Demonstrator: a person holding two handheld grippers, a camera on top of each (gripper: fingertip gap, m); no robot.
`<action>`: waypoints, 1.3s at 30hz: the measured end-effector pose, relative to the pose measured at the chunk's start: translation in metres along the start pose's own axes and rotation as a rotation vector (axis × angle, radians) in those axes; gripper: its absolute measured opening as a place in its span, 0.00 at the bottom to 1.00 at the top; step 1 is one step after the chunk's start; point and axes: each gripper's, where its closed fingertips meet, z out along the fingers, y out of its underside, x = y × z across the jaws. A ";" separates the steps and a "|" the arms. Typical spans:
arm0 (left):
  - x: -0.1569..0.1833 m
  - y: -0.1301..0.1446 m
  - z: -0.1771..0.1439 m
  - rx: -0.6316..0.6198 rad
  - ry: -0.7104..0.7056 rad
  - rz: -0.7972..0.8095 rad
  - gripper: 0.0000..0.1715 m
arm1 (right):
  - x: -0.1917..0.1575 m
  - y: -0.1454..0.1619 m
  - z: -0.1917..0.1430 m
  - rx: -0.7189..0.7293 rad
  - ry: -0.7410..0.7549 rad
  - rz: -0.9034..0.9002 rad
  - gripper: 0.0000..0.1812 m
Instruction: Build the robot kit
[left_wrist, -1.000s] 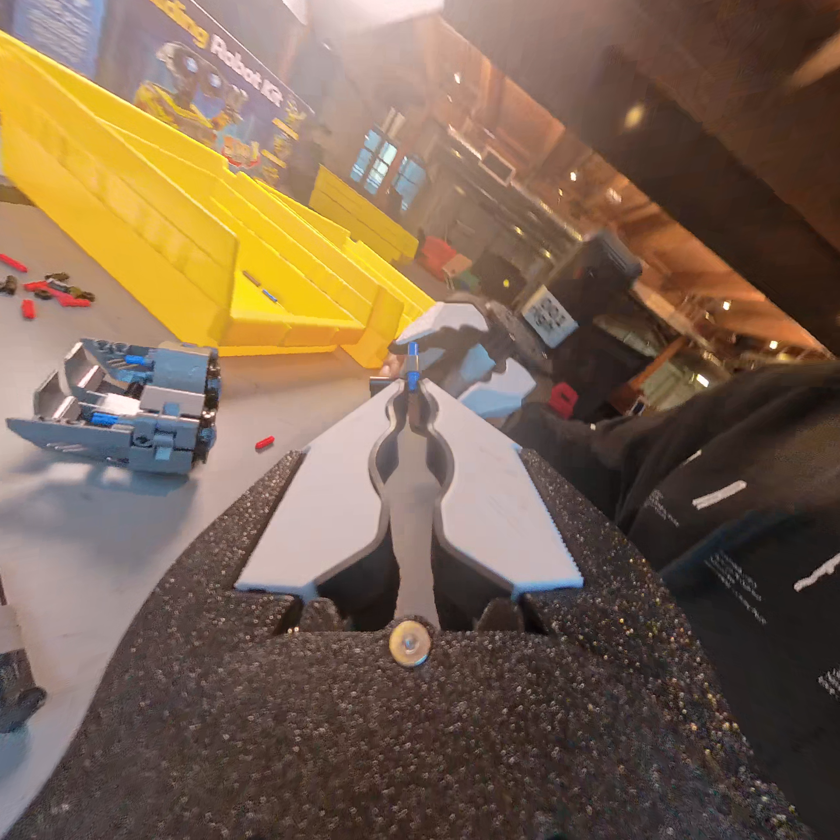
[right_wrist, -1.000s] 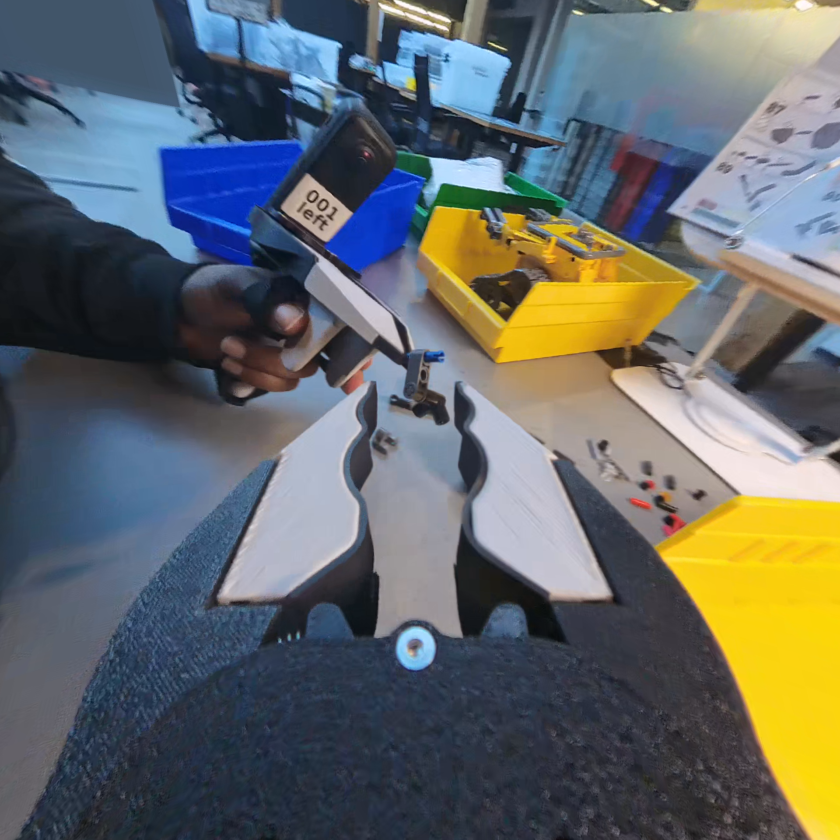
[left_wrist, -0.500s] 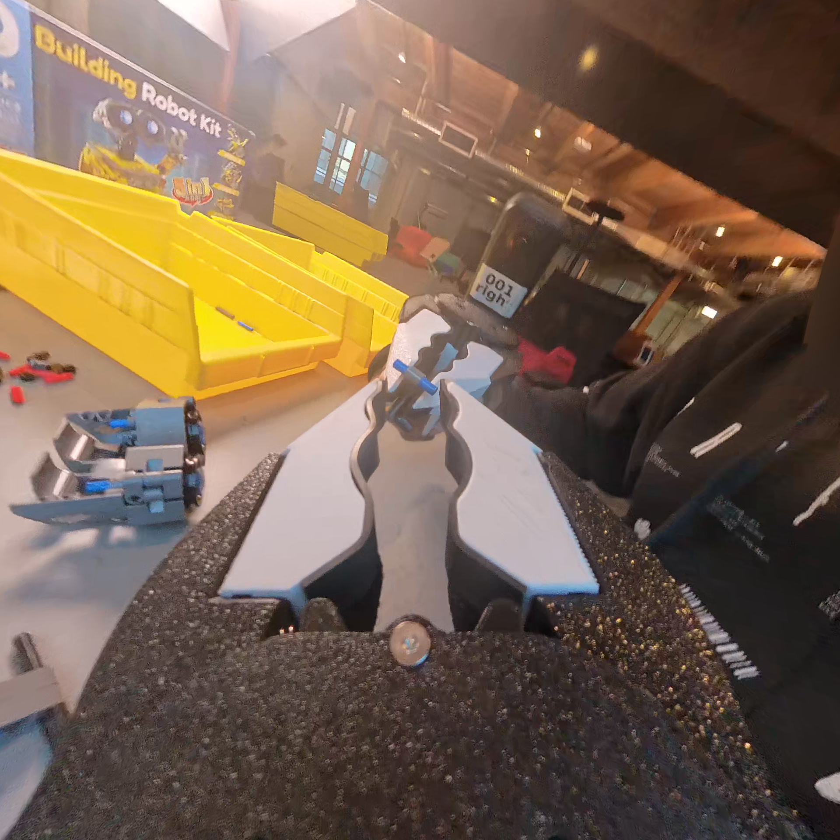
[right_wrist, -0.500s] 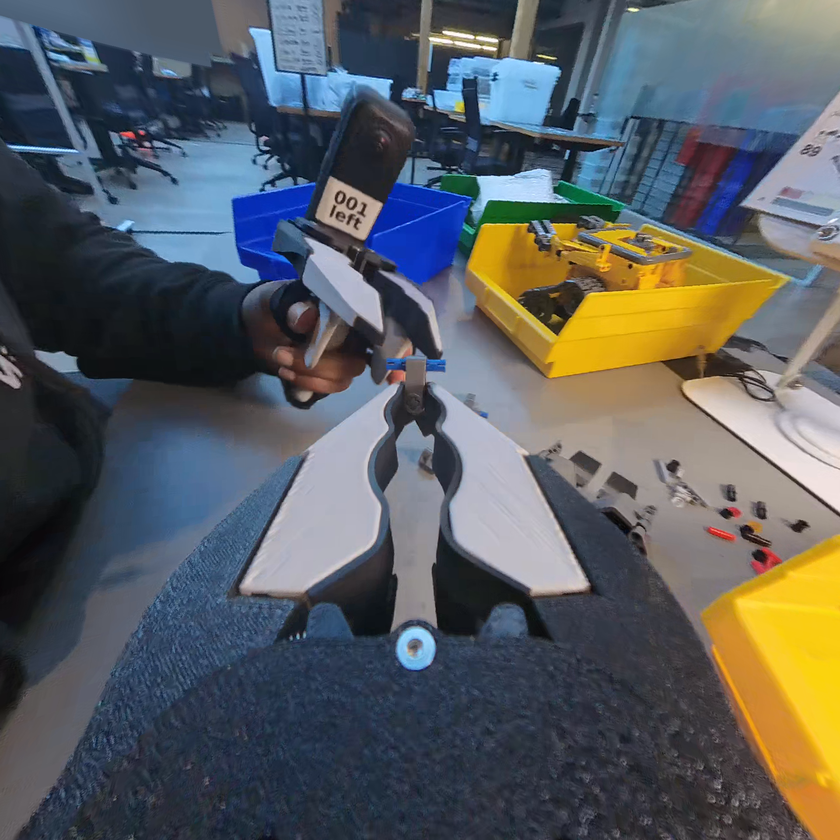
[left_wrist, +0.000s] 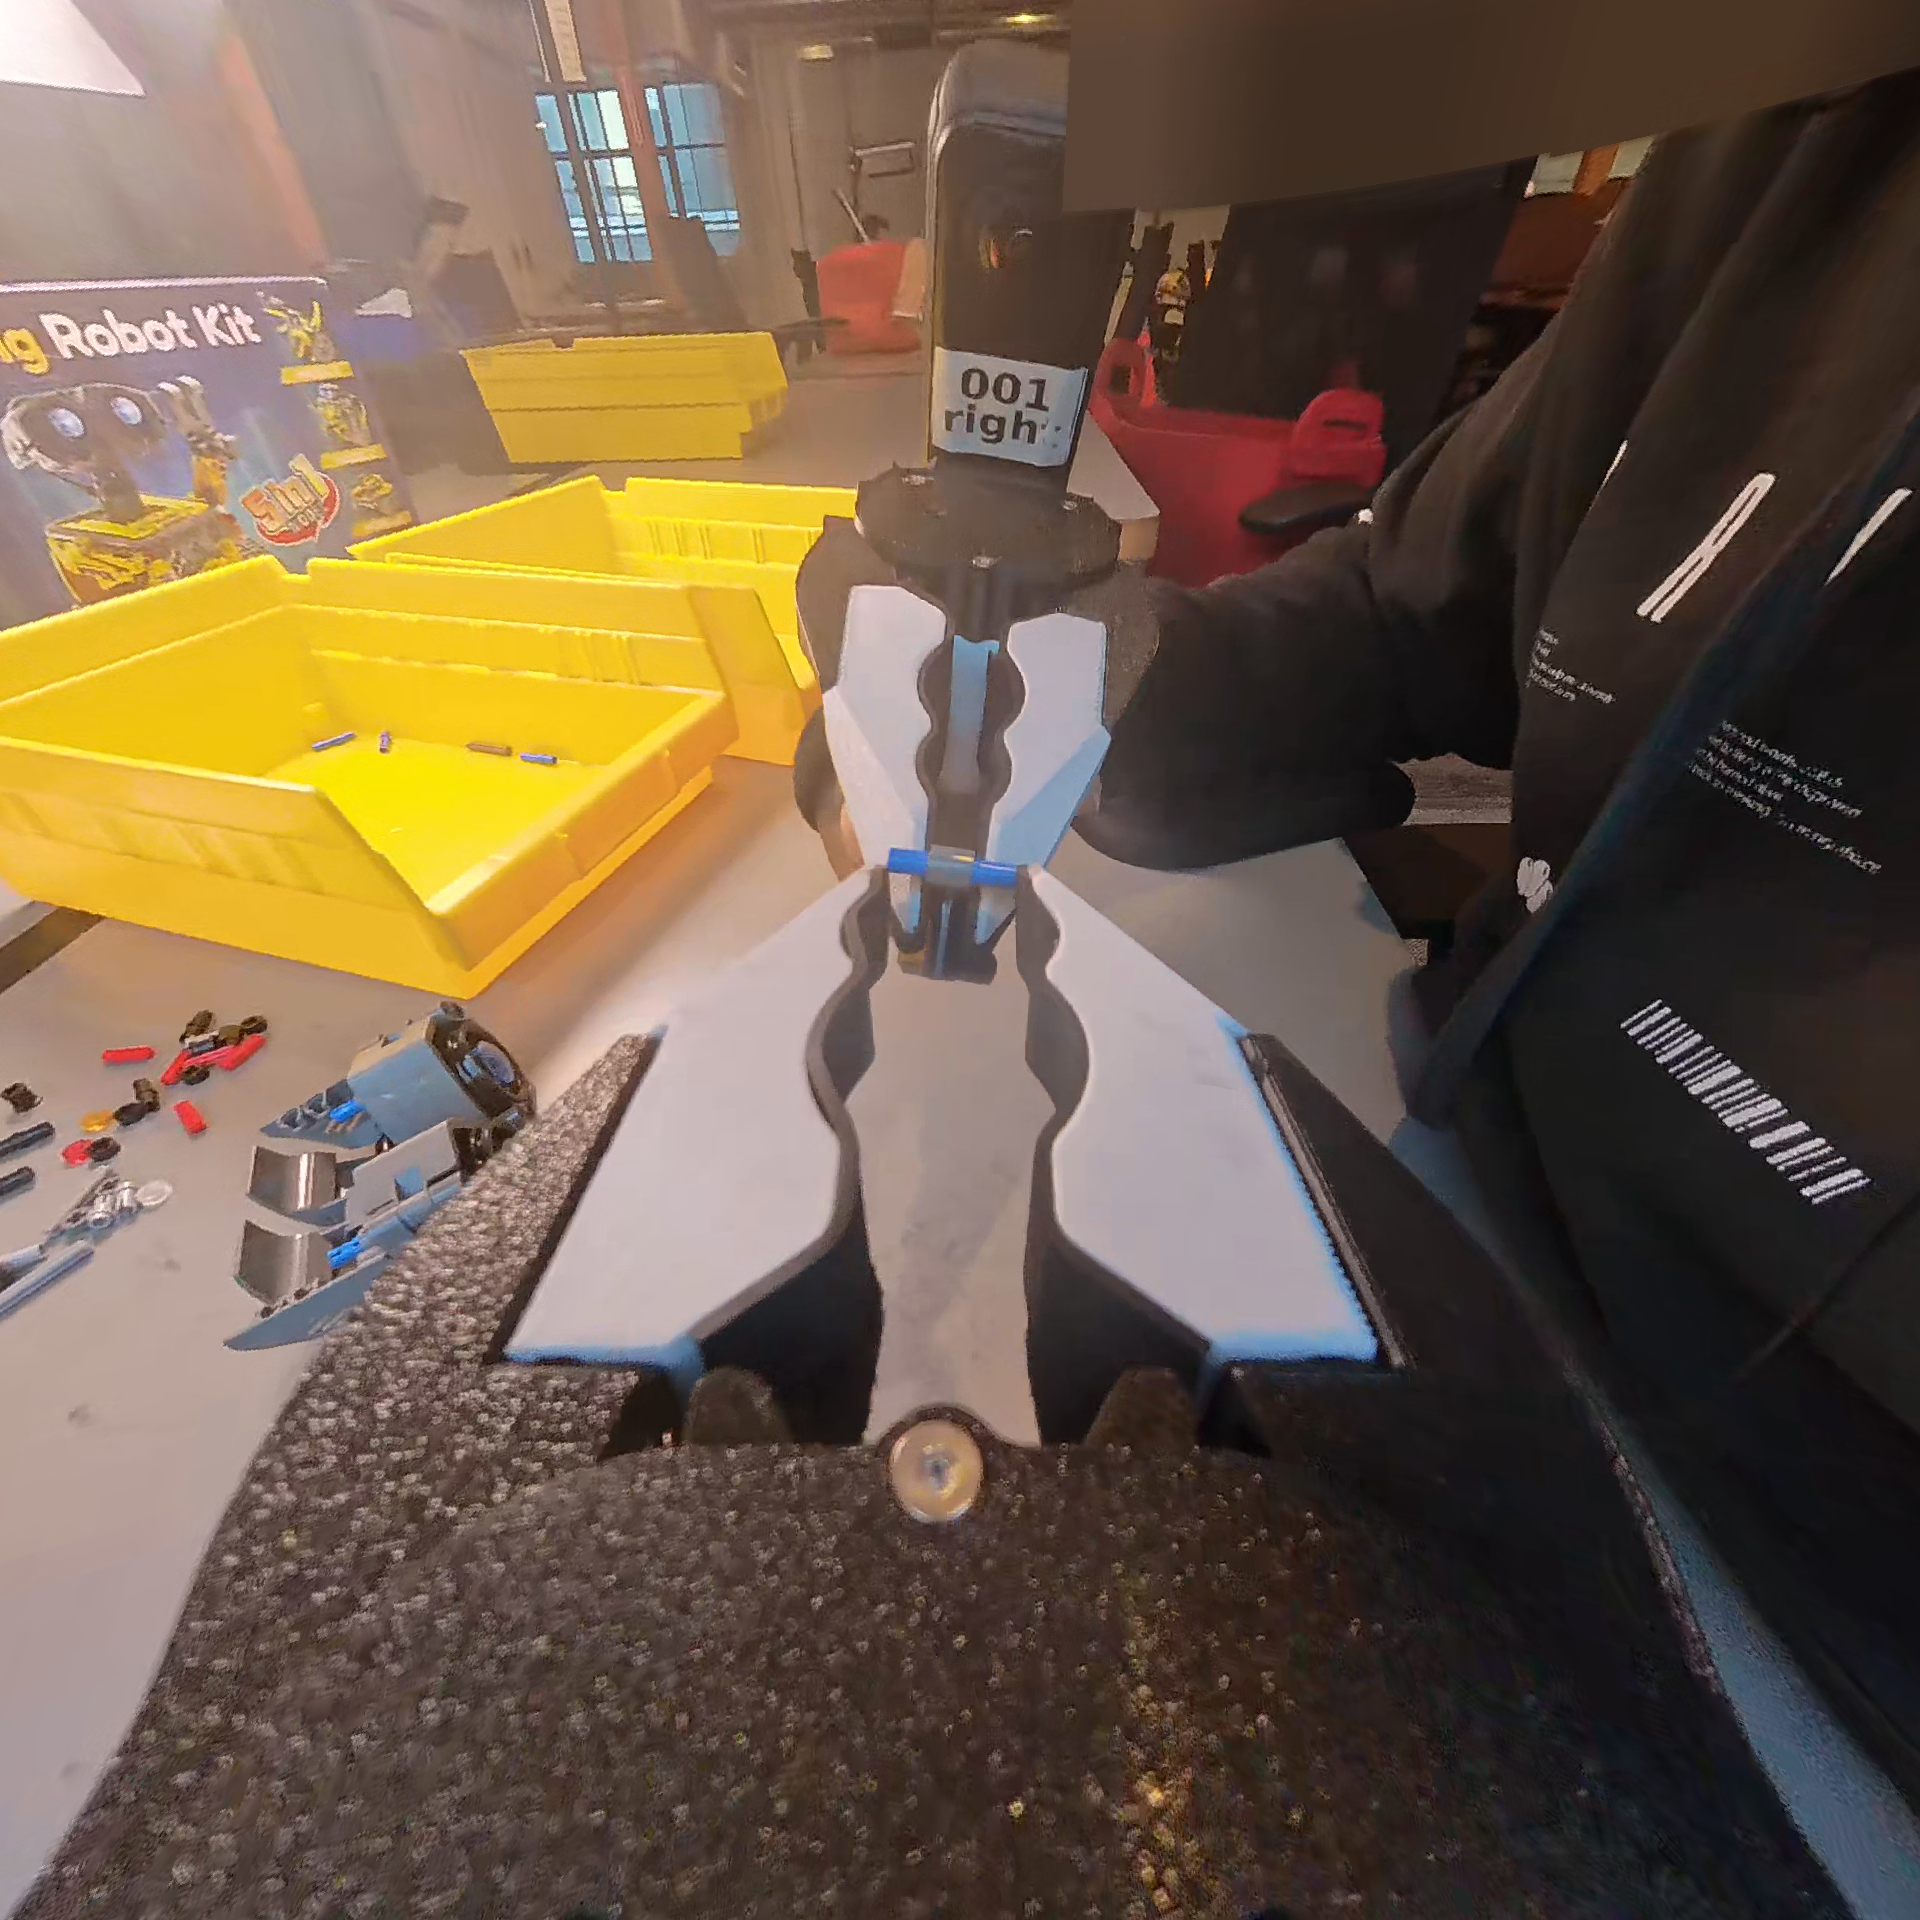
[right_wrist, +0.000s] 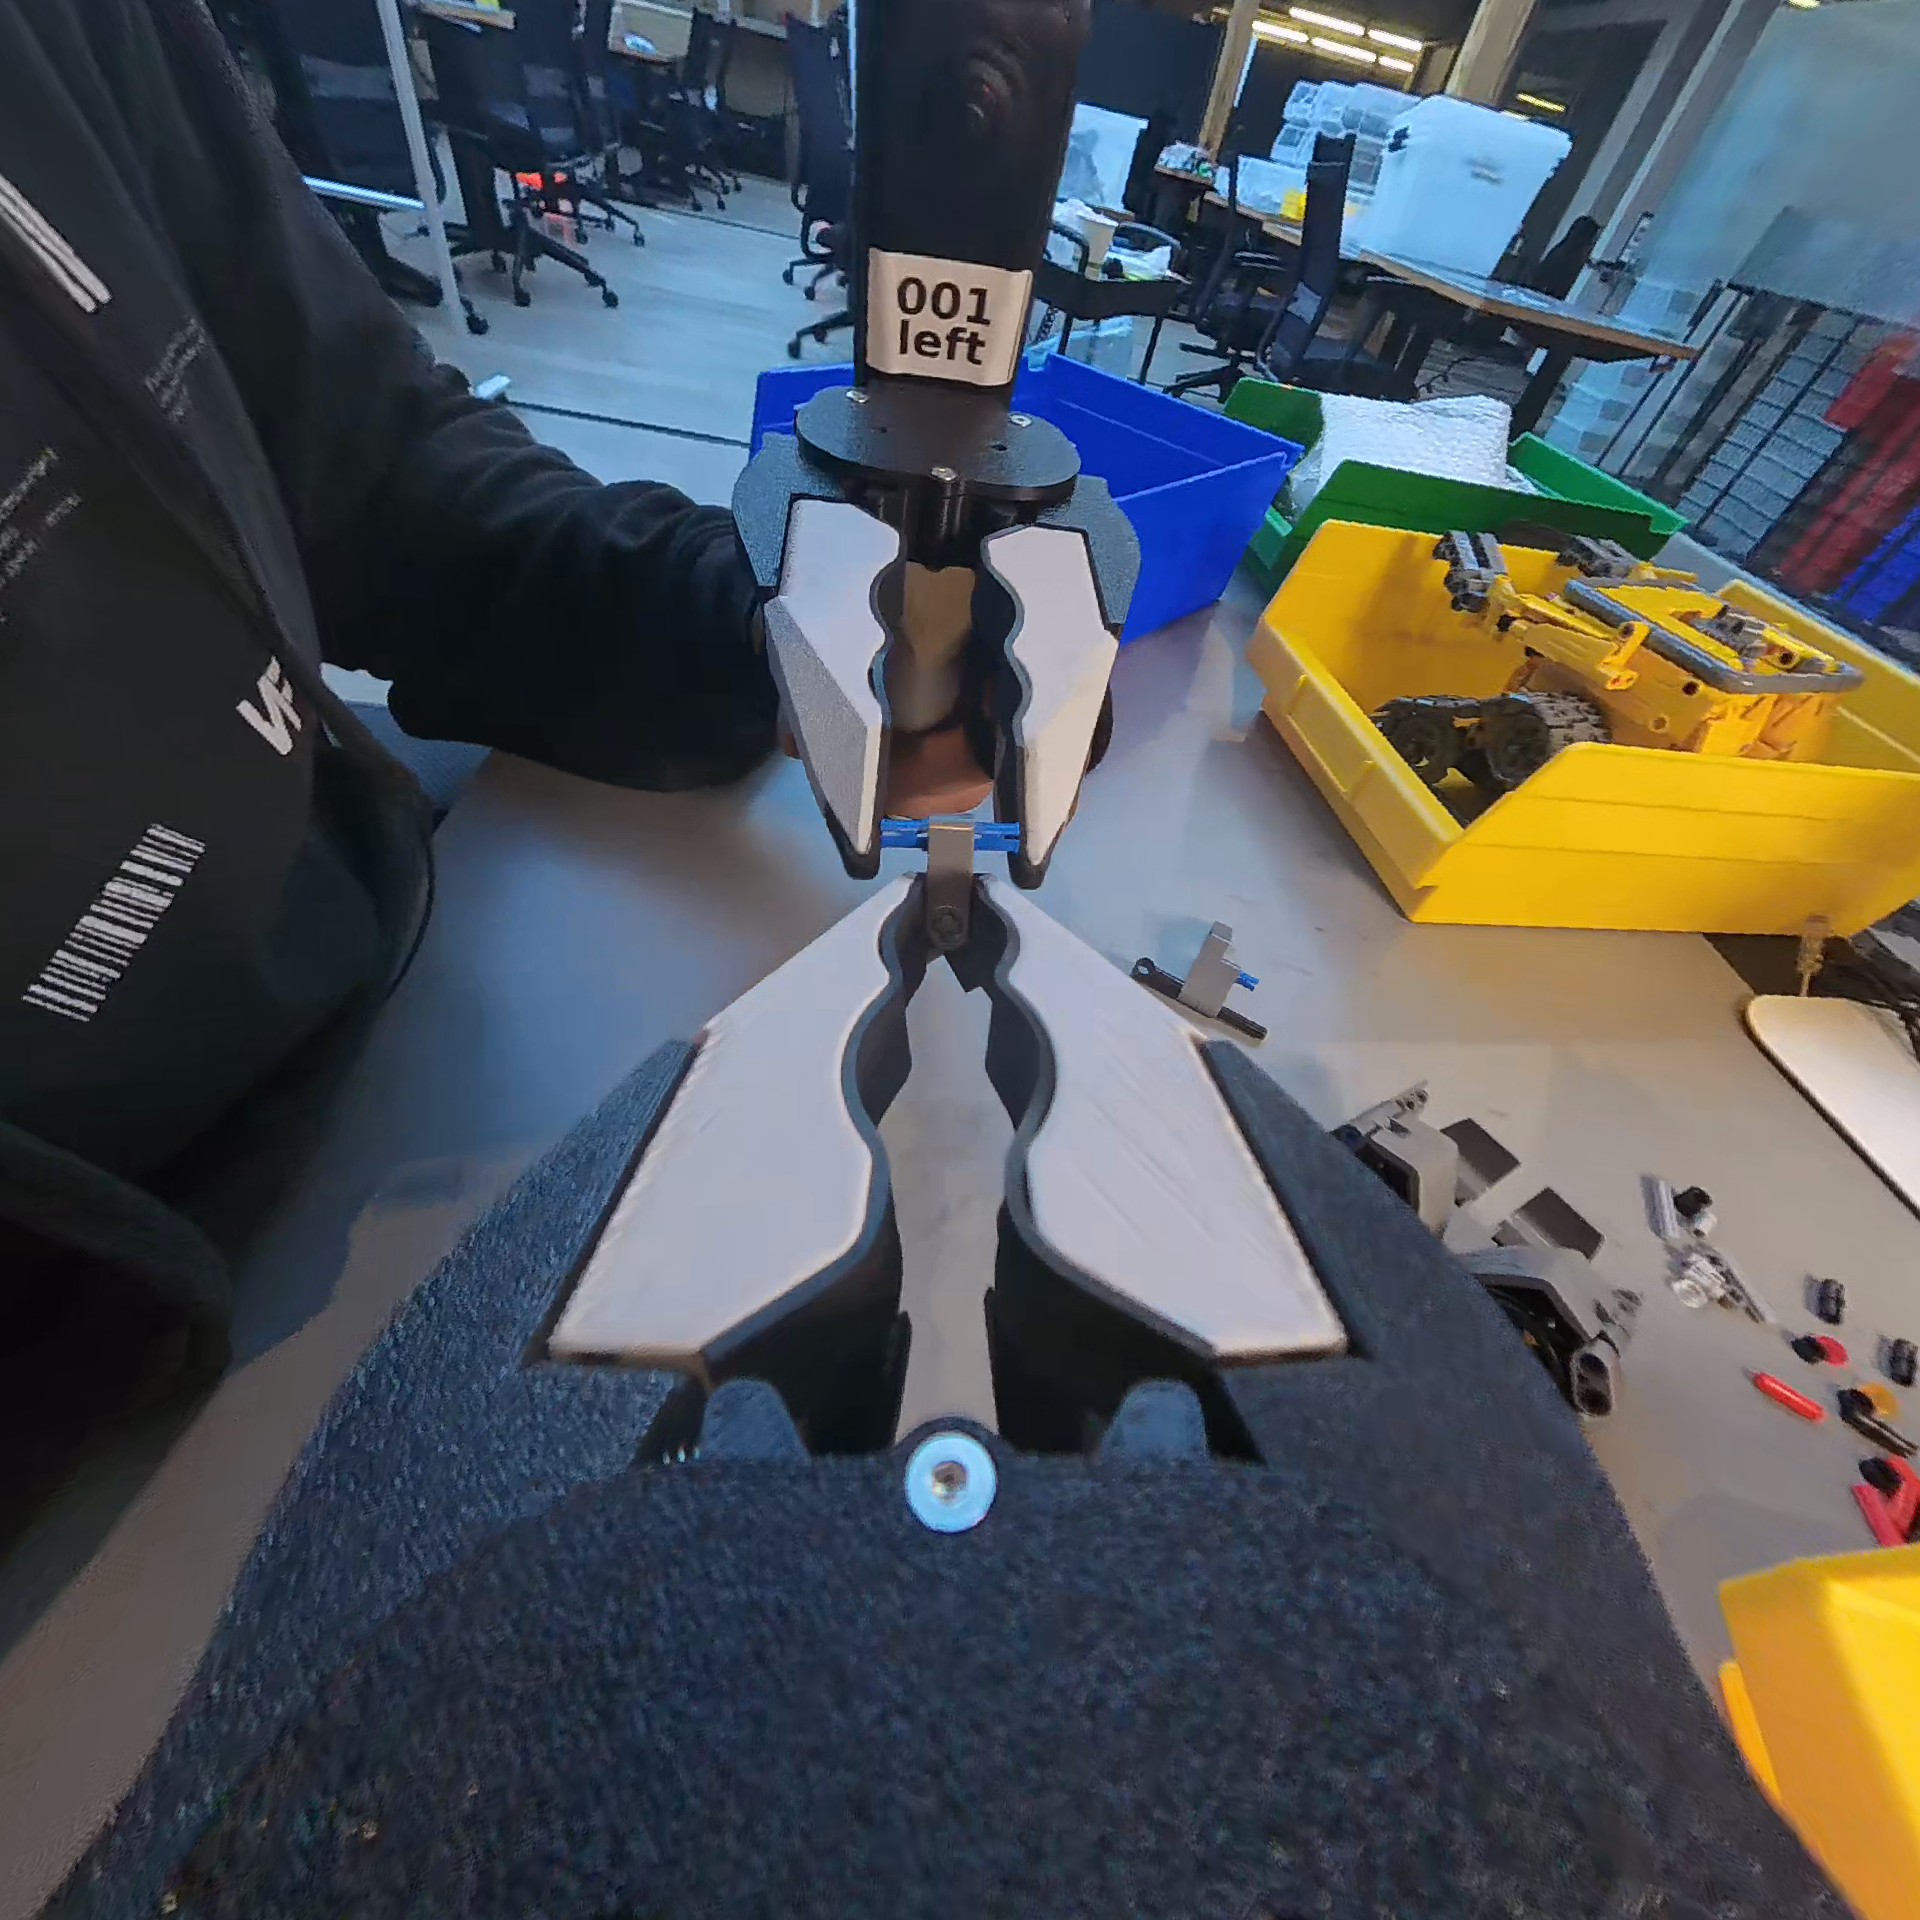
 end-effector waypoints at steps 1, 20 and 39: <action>0.001 0.000 0.000 0.002 0.007 0.000 0.14 | -0.001 -0.001 0.000 0.002 -0.005 -0.011 0.03; 0.001 0.004 -0.001 -0.053 -0.015 -0.011 0.09 | 0.001 0.003 -0.001 -0.032 0.037 -0.089 0.03; -0.001 0.006 -0.002 -0.019 0.040 -0.118 0.09 | 0.002 0.005 0.000 -0.053 0.103 -0.202 0.03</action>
